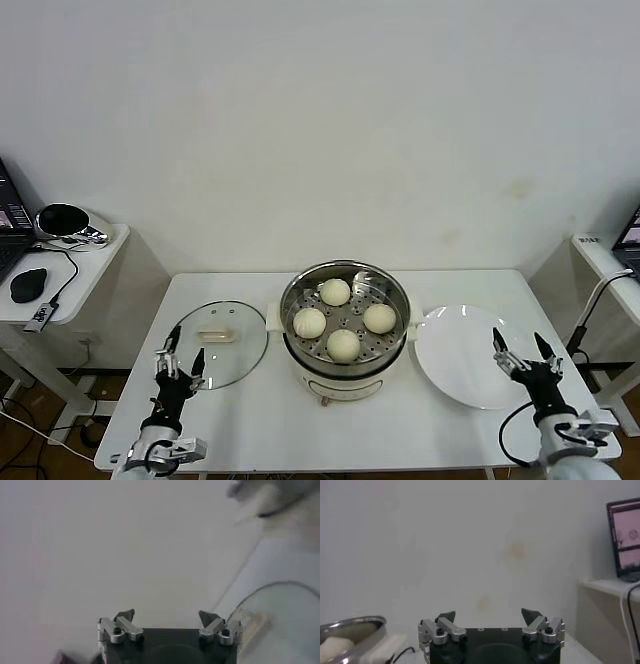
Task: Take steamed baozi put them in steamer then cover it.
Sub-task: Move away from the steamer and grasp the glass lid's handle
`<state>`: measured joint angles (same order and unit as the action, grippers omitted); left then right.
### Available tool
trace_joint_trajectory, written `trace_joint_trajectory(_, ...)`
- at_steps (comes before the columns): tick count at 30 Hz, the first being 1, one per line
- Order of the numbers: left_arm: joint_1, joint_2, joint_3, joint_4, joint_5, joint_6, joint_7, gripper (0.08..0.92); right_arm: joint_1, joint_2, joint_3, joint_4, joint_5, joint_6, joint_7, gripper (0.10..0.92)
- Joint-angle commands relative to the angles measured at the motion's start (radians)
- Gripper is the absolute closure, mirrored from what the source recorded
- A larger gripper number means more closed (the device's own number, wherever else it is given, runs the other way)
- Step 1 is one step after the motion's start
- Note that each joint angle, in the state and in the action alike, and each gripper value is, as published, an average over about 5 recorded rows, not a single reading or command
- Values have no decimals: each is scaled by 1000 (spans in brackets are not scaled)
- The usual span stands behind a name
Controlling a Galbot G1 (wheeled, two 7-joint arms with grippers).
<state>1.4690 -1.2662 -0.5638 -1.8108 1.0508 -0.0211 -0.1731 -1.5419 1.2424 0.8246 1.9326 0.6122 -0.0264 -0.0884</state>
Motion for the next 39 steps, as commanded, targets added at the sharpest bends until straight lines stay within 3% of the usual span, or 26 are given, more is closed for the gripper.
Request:
trace_joint_trajectory(1, -129, 81, 52, 230, 248, -62, 4, 177, -38, 52, 2, 12, -21, 8, -2, 203)
trace_joint_trajectory(17, -277, 36, 64, 362, 210, 89, 22, 177, -59, 85, -2, 16, -63, 33, 3, 203)
trace_joint_trajectory(39, -373, -17, 117, 452, 193, 147, 12, 177, -45, 114, -9, -33, -81, 51, 0, 203)
